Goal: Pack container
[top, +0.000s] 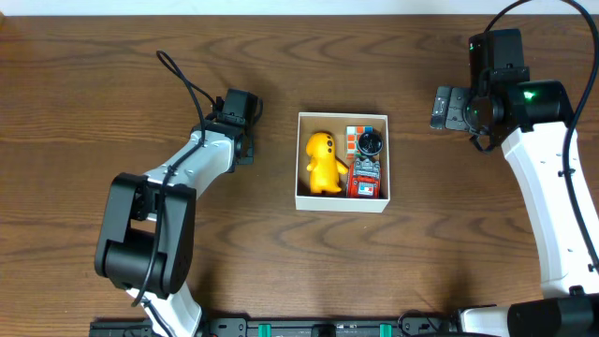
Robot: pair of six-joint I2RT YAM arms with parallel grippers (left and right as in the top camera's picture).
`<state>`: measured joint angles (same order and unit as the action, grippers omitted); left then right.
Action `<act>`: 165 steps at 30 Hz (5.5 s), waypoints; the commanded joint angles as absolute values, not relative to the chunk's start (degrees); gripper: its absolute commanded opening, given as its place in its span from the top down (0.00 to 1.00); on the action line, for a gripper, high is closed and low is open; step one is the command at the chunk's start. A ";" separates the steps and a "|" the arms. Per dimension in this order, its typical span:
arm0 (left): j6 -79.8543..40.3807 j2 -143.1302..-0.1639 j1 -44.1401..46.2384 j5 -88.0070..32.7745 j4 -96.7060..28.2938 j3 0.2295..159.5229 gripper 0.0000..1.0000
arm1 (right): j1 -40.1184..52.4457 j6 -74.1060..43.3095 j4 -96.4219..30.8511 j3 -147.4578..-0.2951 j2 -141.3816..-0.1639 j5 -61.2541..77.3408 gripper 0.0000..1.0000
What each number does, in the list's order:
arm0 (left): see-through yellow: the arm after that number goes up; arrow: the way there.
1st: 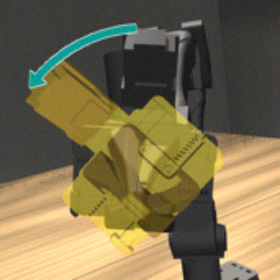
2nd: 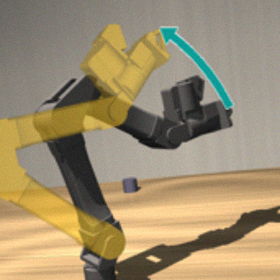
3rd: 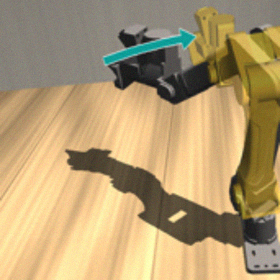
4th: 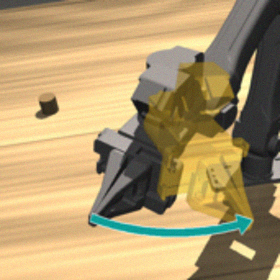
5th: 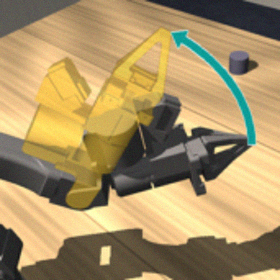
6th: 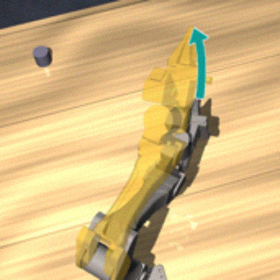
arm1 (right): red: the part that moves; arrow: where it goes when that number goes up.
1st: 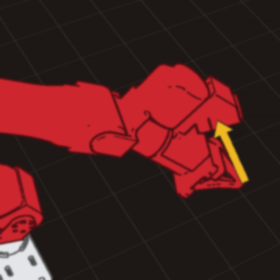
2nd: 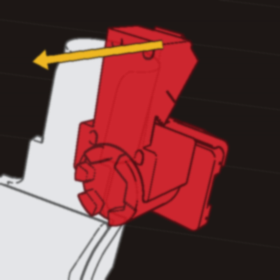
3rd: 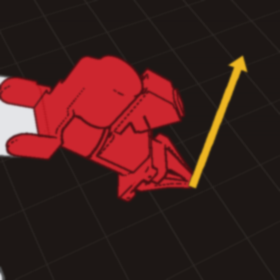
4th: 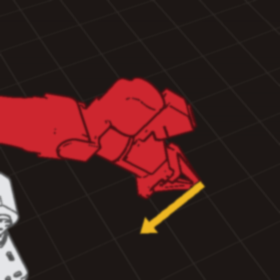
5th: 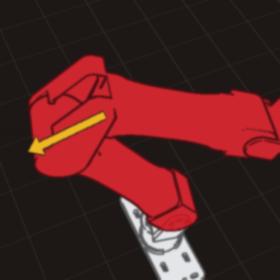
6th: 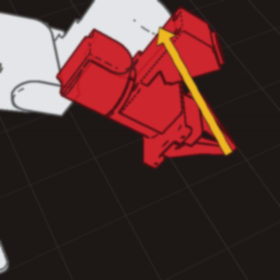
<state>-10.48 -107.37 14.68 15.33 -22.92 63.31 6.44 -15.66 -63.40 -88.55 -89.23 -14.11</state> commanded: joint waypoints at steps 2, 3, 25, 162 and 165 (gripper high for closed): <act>-10.13 -102.85 14.44 15.44 -22.90 64.45 0.86 | 6.11 -15.62 -63.40 -89.34 -88.77 -14.59 0.01; -10.15 -101.19 14.44 15.44 -22.96 64.45 0.87 | 6.11 -15.62 -63.40 -89.34 -88.77 -14.59 0.01; -16.78 -76.82 37.98 -8.91 -14.37 64.40 0.89 | 6.13 -15.62 -63.40 -89.34 -88.77 -14.59 0.01; -16.19 -72.97 7.29 24.71 -28.25 64.38 0.02 | 8.08 -15.86 -63.64 -78.81 -21.52 -5.61 0.01; -16.19 -72.97 7.29 24.71 -28.27 64.38 0.02 | 6.70 -15.84 -63.53 -71.70 -16.45 -5.80 0.01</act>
<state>-16.49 -73.43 7.49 23.59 -28.18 63.57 8.14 -15.73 -63.22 -77.38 -18.50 -6.70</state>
